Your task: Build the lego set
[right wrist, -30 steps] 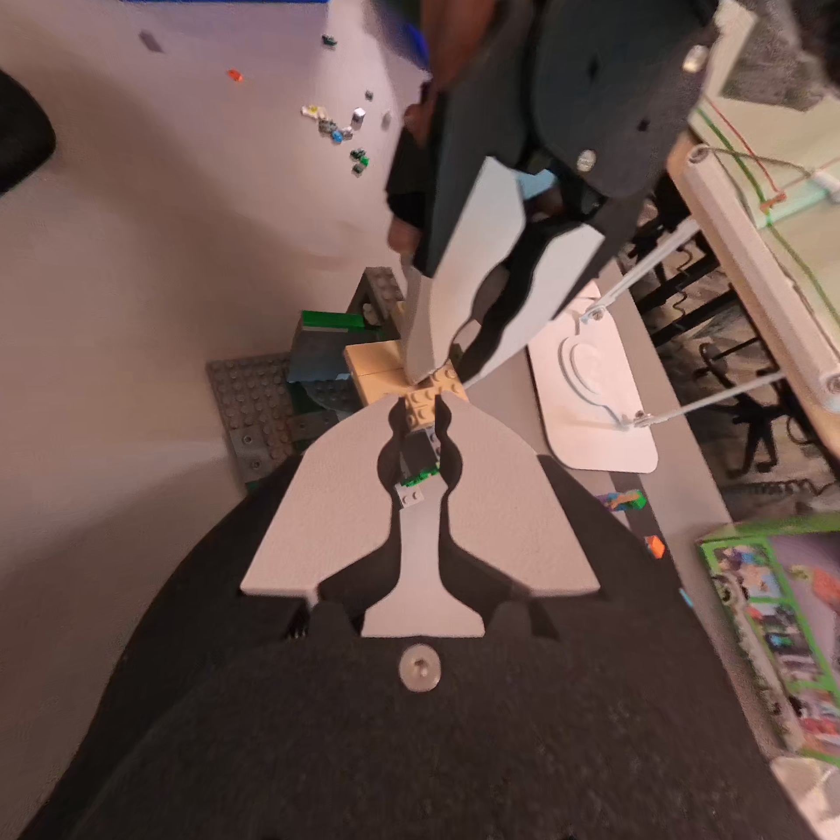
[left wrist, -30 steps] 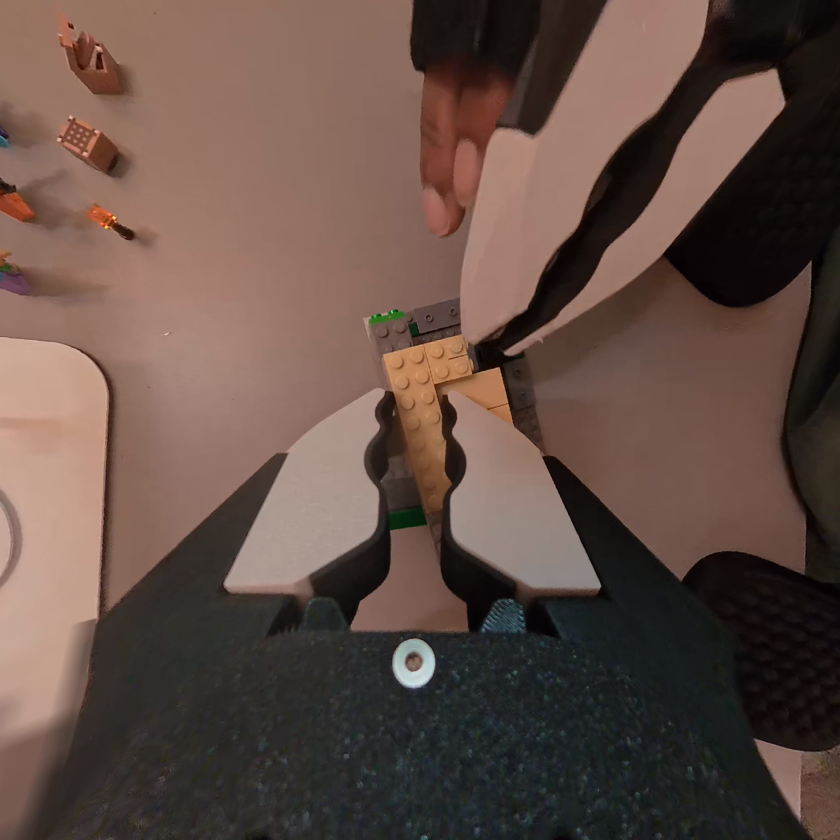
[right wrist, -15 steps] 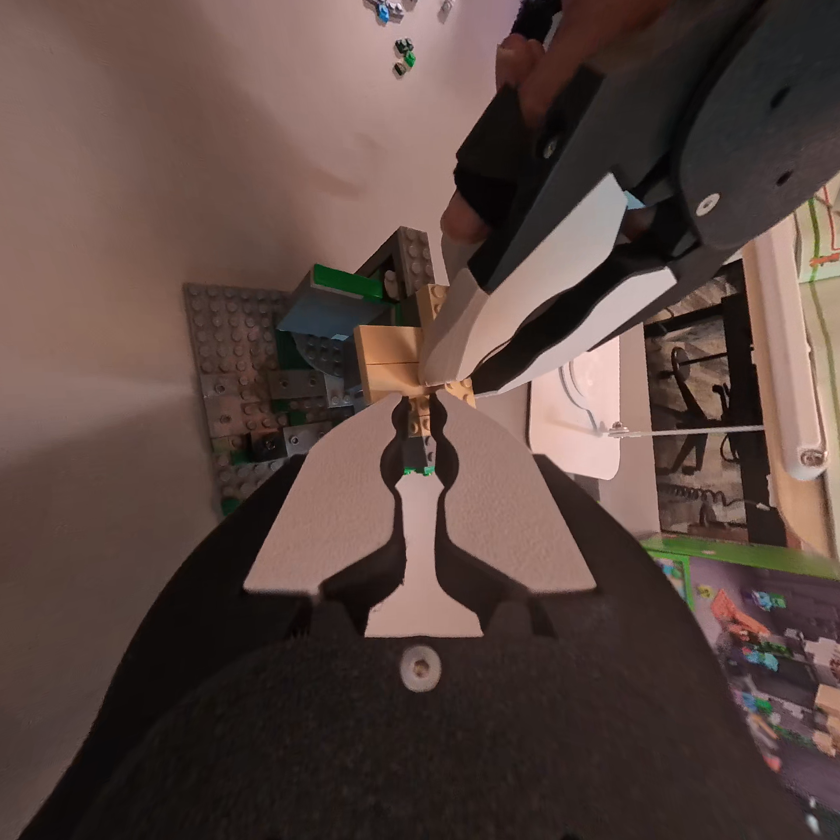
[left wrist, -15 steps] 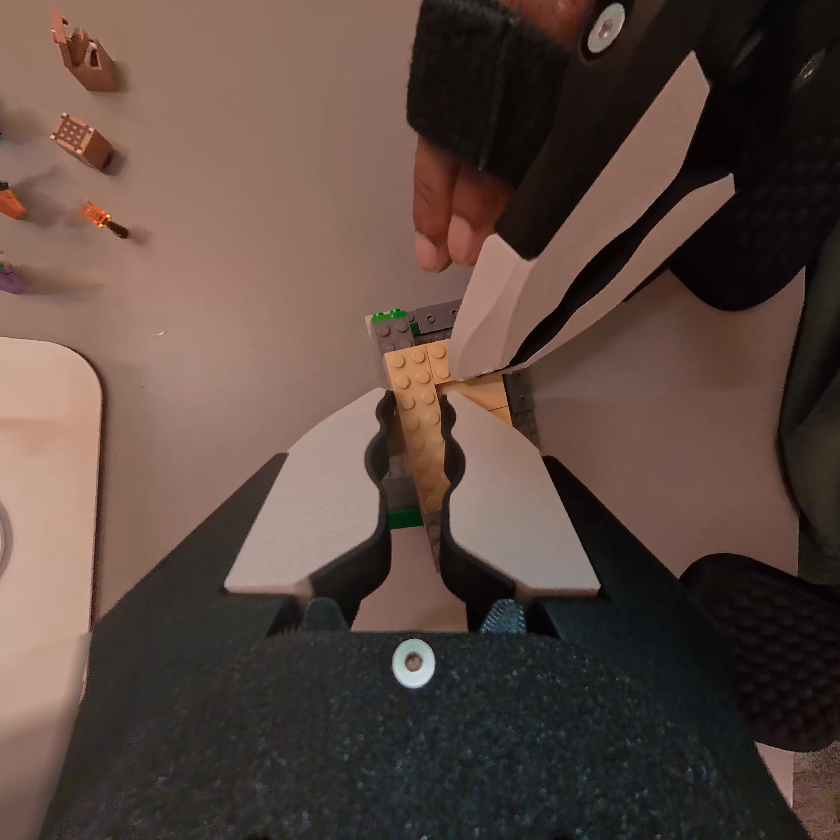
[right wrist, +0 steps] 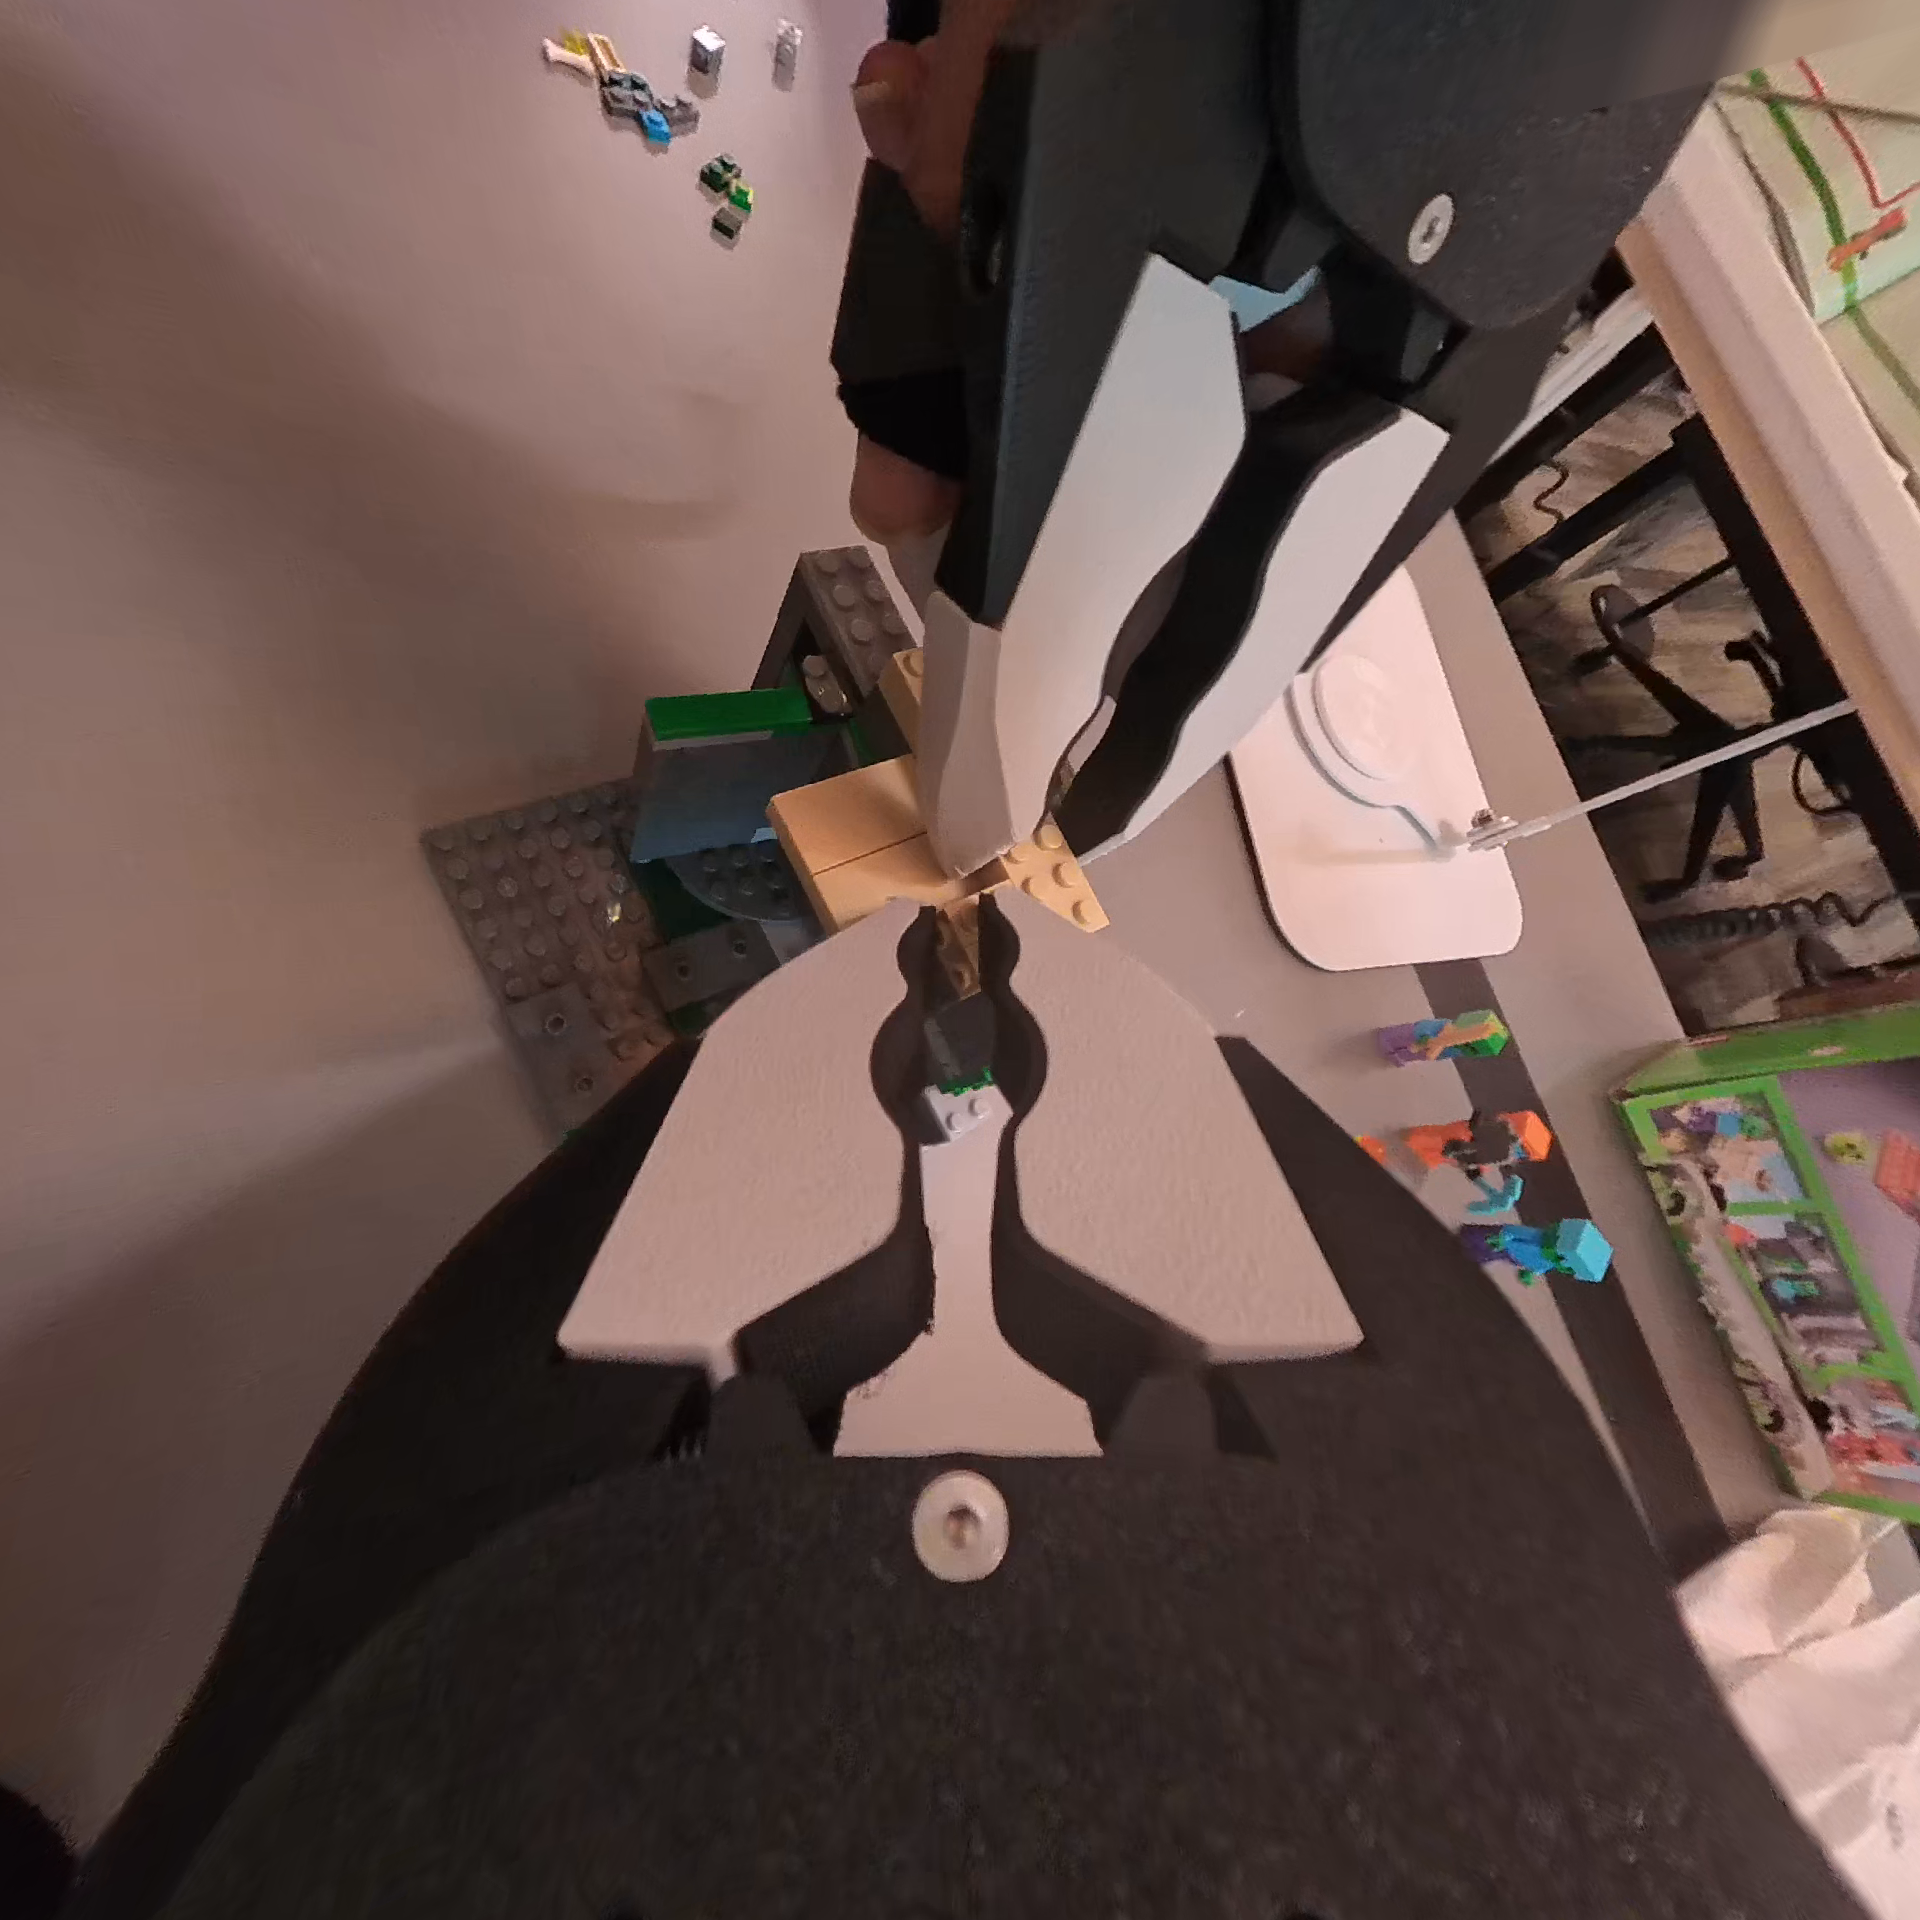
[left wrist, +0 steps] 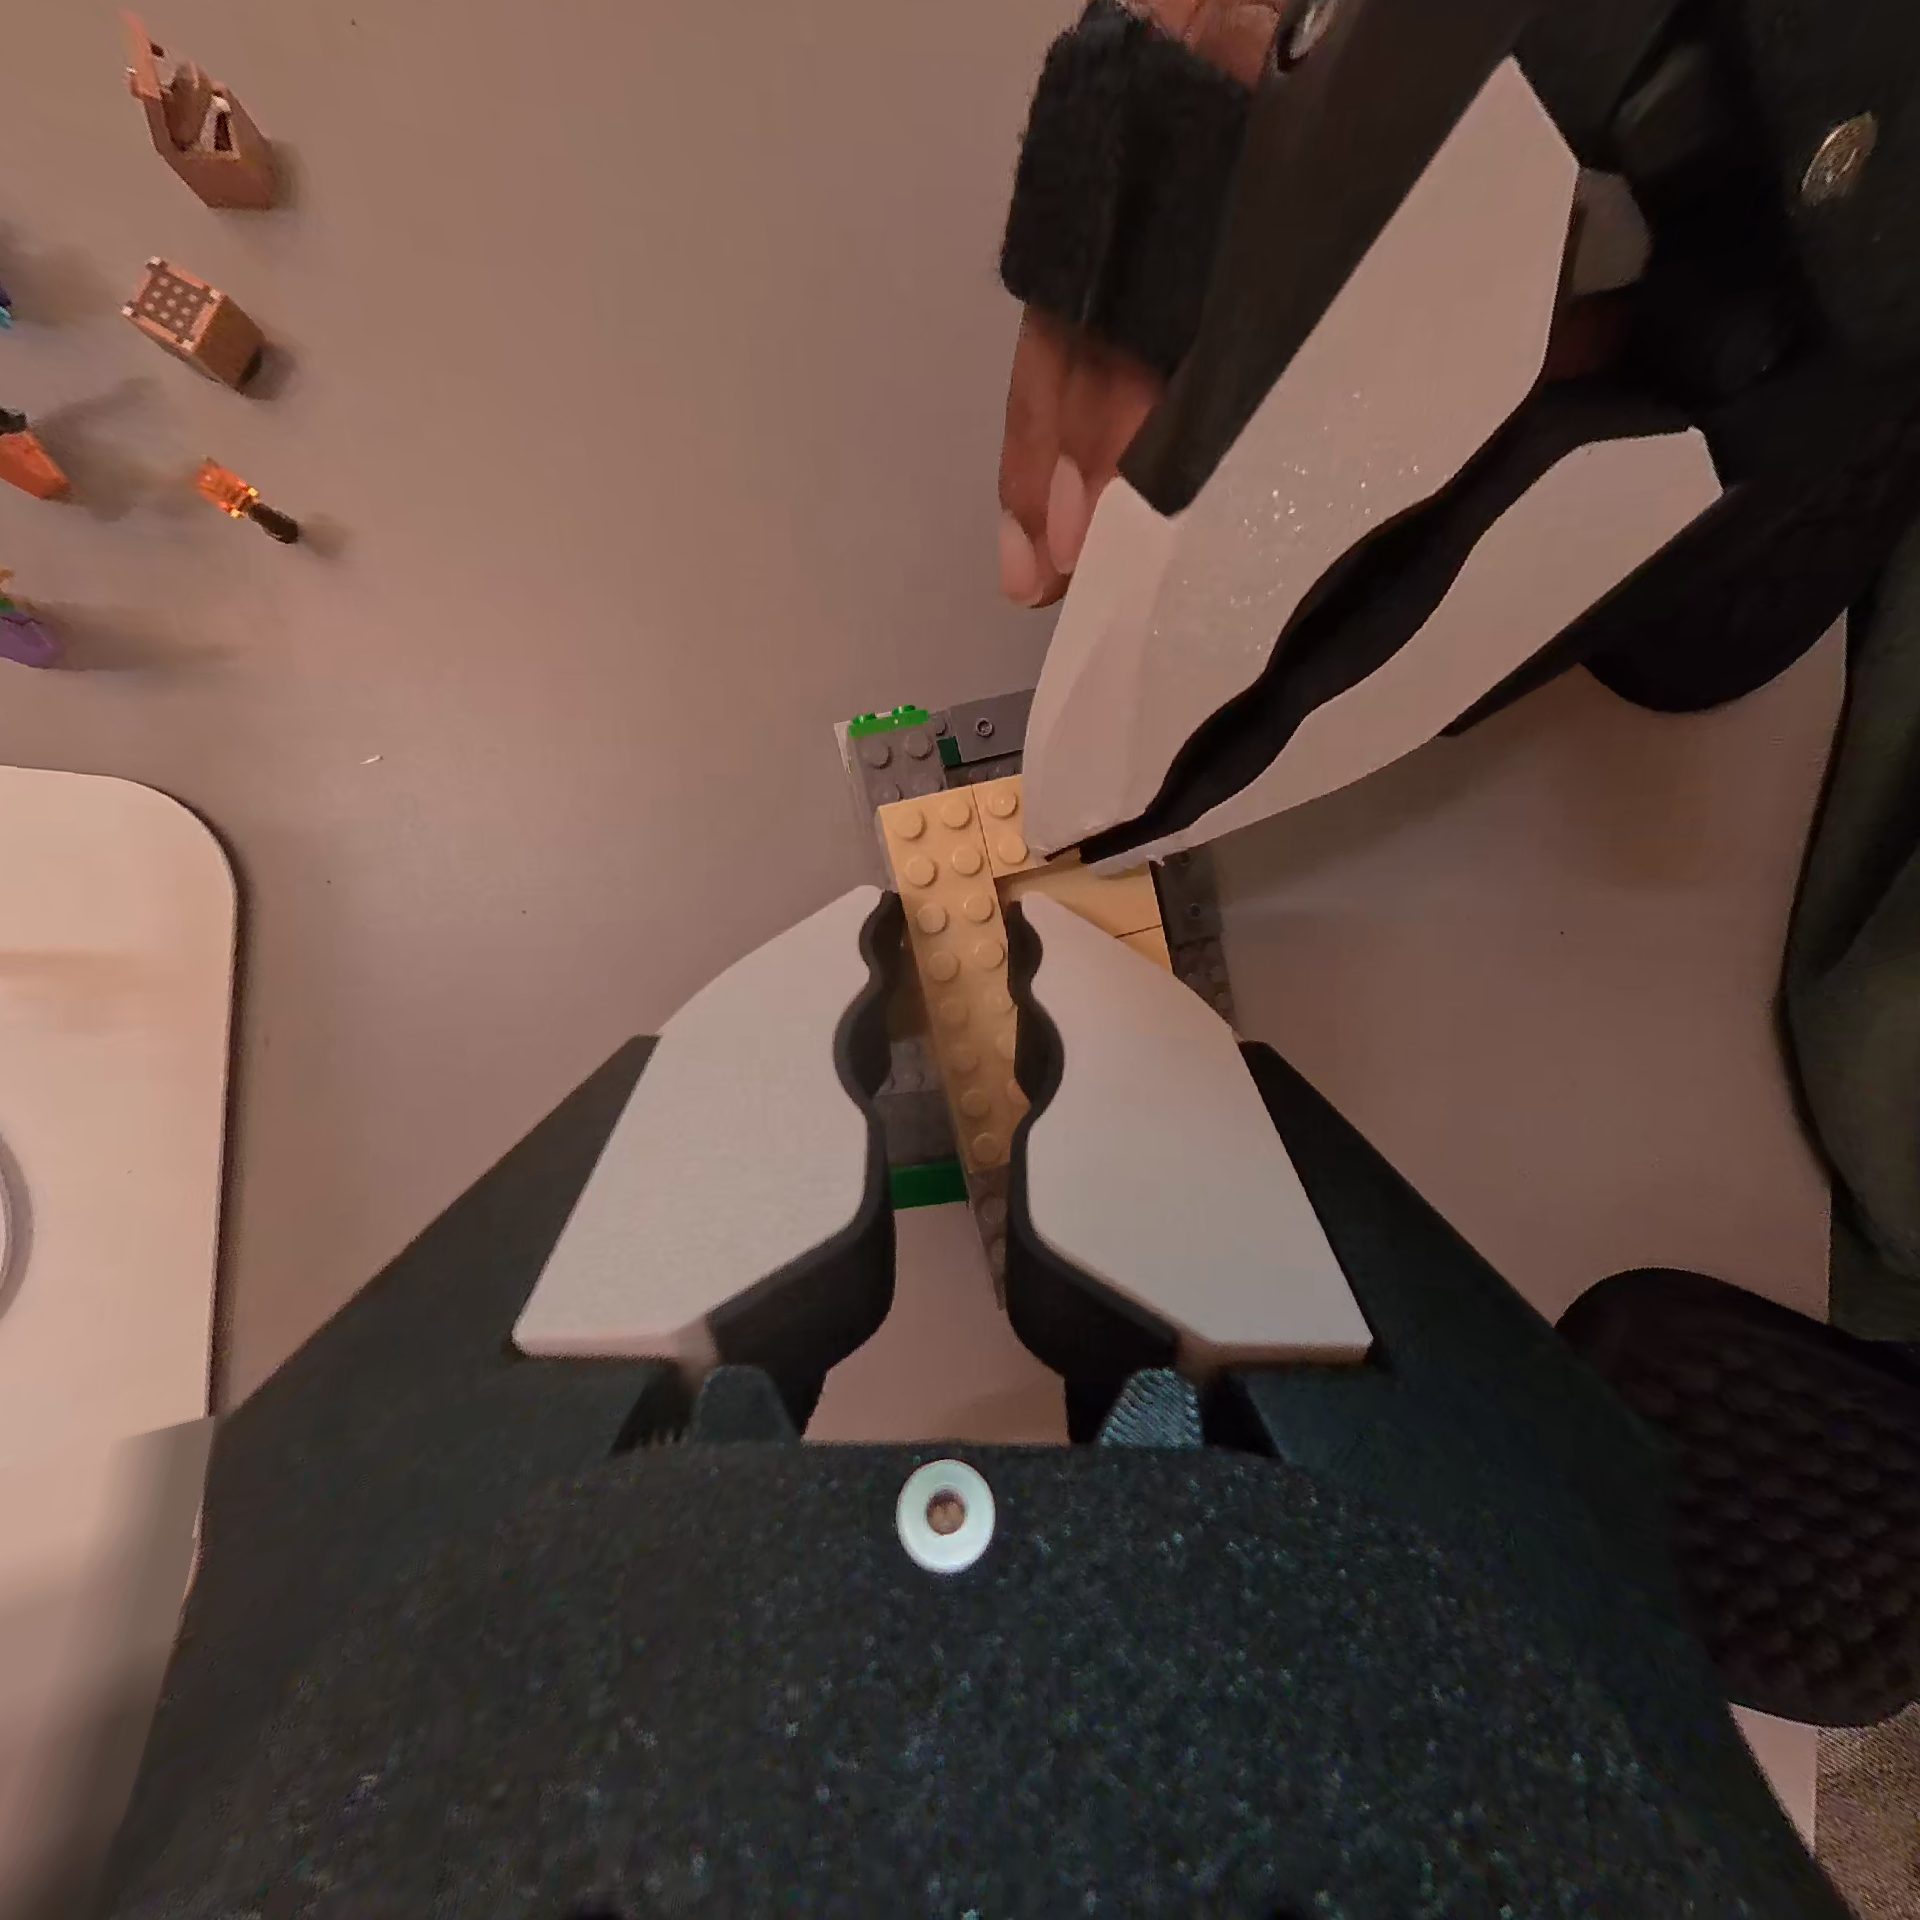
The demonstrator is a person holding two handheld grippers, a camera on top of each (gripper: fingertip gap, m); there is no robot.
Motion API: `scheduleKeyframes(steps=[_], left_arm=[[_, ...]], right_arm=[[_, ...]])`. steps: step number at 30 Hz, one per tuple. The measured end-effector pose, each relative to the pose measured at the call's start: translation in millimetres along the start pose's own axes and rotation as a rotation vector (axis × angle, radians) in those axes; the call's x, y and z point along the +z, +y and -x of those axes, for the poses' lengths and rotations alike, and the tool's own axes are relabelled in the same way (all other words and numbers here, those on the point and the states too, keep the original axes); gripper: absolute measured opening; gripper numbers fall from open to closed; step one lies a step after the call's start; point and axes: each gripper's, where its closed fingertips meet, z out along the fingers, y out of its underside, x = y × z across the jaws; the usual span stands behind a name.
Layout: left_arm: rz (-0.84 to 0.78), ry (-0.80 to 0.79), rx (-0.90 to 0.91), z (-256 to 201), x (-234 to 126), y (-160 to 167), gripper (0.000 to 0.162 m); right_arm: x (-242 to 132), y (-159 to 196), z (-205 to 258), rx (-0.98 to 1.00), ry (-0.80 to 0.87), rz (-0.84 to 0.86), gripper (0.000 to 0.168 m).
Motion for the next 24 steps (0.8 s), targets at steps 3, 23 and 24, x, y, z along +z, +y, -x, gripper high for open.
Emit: scheduleKeyframes(steps=[3, 23, 24], left_arm=[[0.003, -0.001, -0.002, 0, 0, 0, 0.019], [-0.017, 0.004, -0.006, 0, 1, -2, 0.02], [-0.023, -0.002, 0.001, 0, 1, -2, 0.02]], right_arm=[[0, 0, -1, 0.041, 0.016, 0.011, 0.007], [-13, -13, -5, 0.24, 0.006, -0.134, 0.015], [-20, -17, -8, 0.236, -0.012, -0.175, 0.02]])
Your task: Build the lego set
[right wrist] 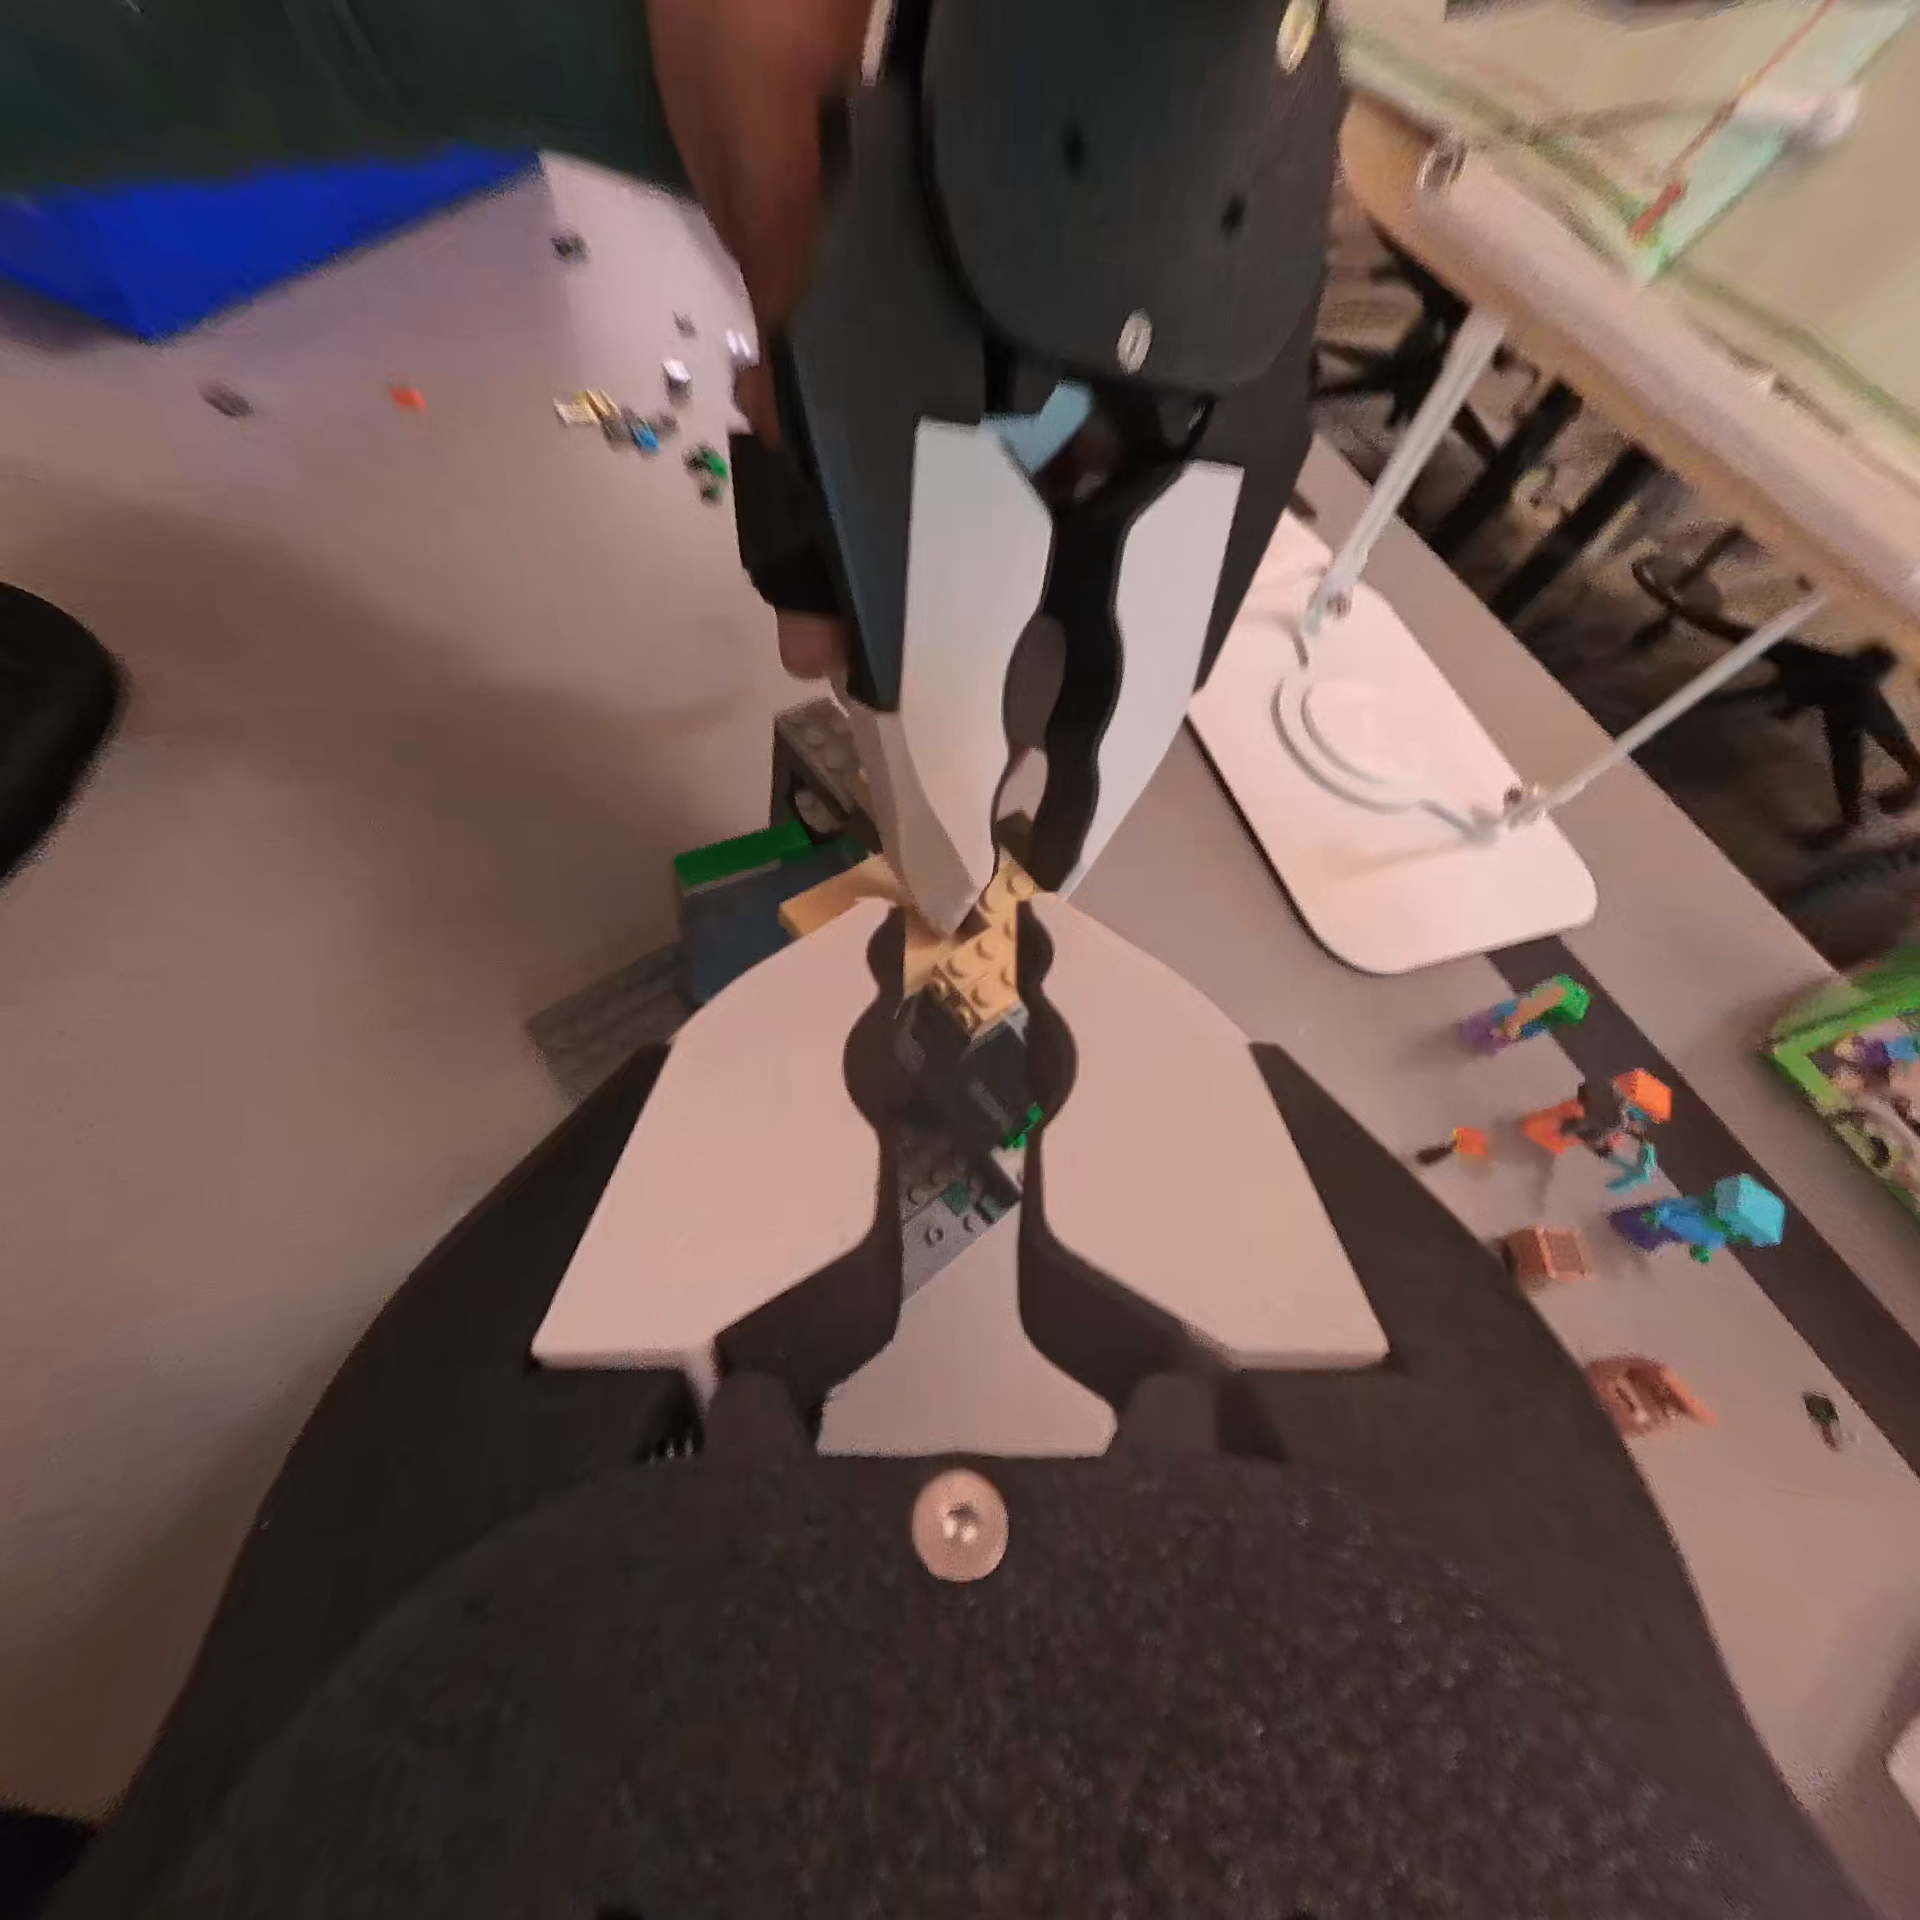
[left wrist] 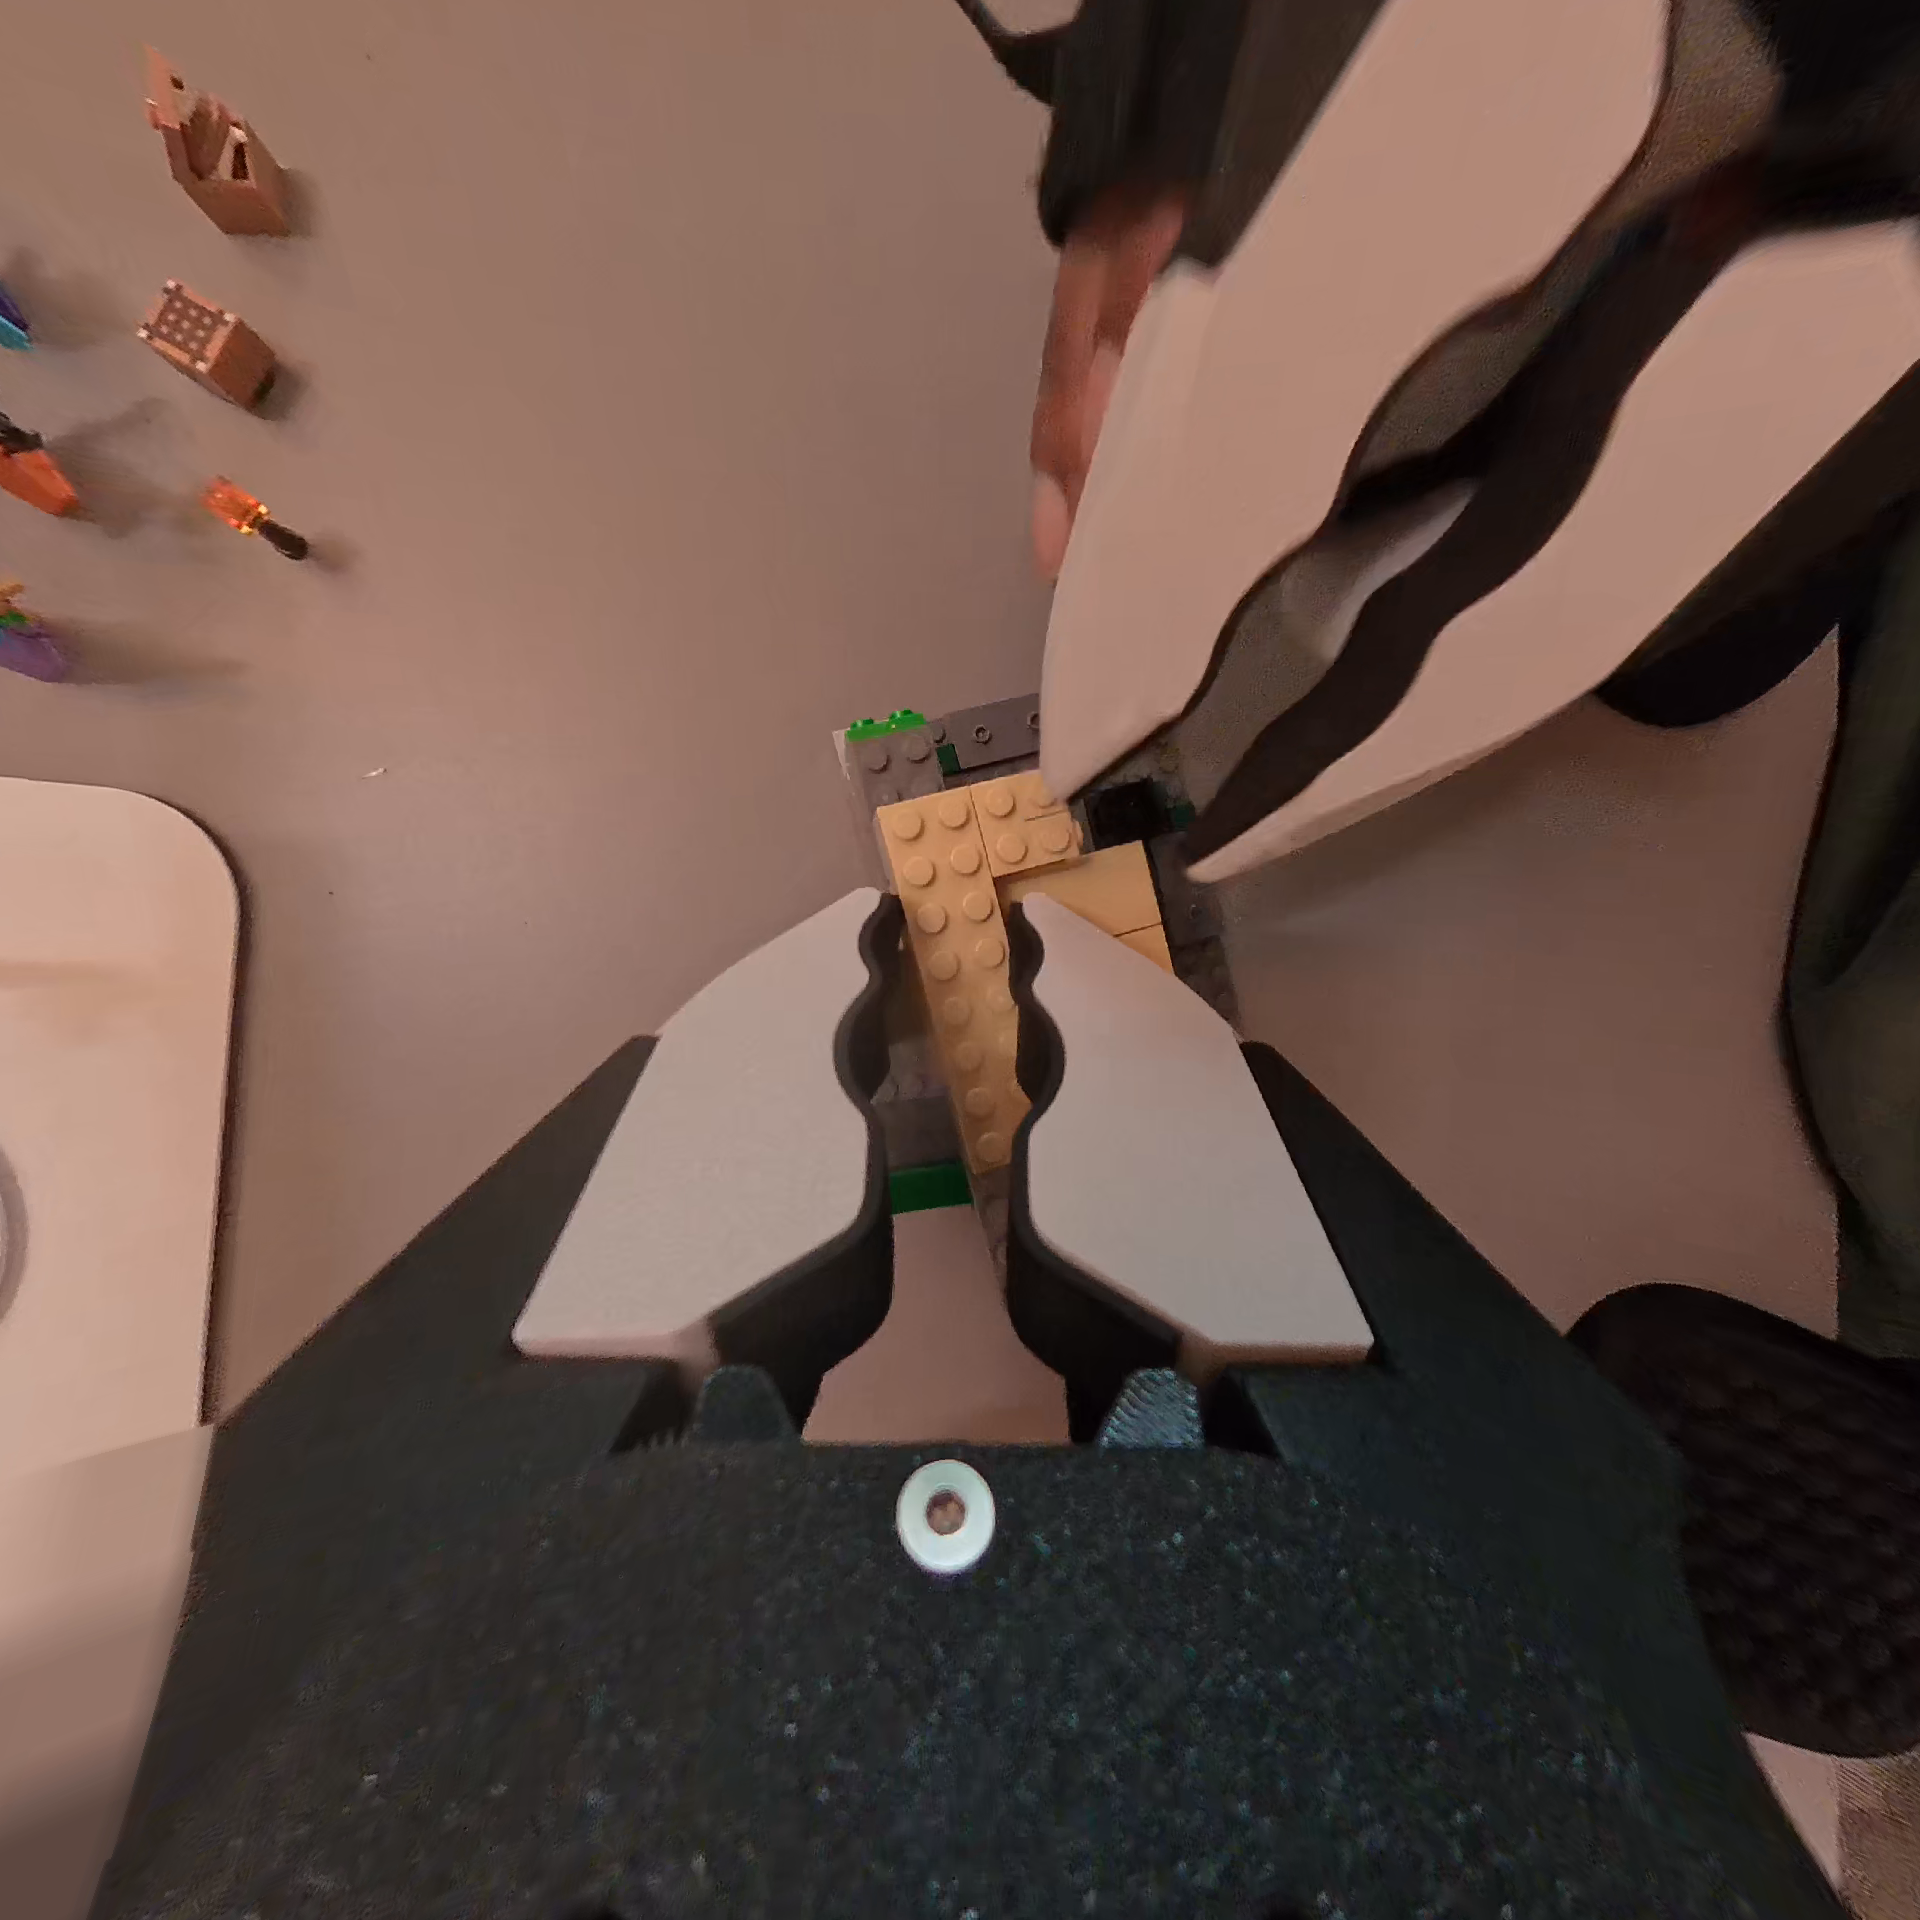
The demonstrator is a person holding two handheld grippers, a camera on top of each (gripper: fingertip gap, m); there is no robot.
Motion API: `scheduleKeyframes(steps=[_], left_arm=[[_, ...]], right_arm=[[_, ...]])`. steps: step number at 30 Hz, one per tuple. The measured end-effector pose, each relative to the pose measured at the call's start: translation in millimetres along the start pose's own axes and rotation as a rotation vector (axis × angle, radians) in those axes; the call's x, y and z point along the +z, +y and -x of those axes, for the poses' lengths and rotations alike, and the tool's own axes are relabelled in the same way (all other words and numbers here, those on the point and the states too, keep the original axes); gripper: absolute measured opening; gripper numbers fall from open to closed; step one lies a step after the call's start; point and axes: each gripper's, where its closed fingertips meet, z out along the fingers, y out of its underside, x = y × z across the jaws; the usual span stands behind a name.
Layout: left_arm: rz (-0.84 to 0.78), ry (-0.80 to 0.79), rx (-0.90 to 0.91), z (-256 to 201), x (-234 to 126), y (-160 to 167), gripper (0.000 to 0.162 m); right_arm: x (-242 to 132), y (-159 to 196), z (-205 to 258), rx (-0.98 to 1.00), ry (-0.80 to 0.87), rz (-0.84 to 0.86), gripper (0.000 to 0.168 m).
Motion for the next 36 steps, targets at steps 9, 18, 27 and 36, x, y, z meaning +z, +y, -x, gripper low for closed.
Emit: scheduleKeyframes(steps=[9, 18, 27, 36], left_arm=[[-0.03, -0.053, 0.034, -1, -14, 1, 0.024], [-0.279, -0.204, 0.022, -21, -53, -9, 0.02], [-0.54, -0.354, -0.117, -53, -67, 31, 0.014], [-0.63, -0.422, -0.216, -60, -38, 46, 0.013]], right_arm=[[2, 26, -23, -0.117, -0.289, -0.029, 0.042], [32, 35, -4, -0.192, -0.567, 0.064, 0.047], [32, 33, -2, -0.036, -0.363, 0.038, 0.037], [32, 32, 2, 0.157, -0.005, 0.093, 0.038]])
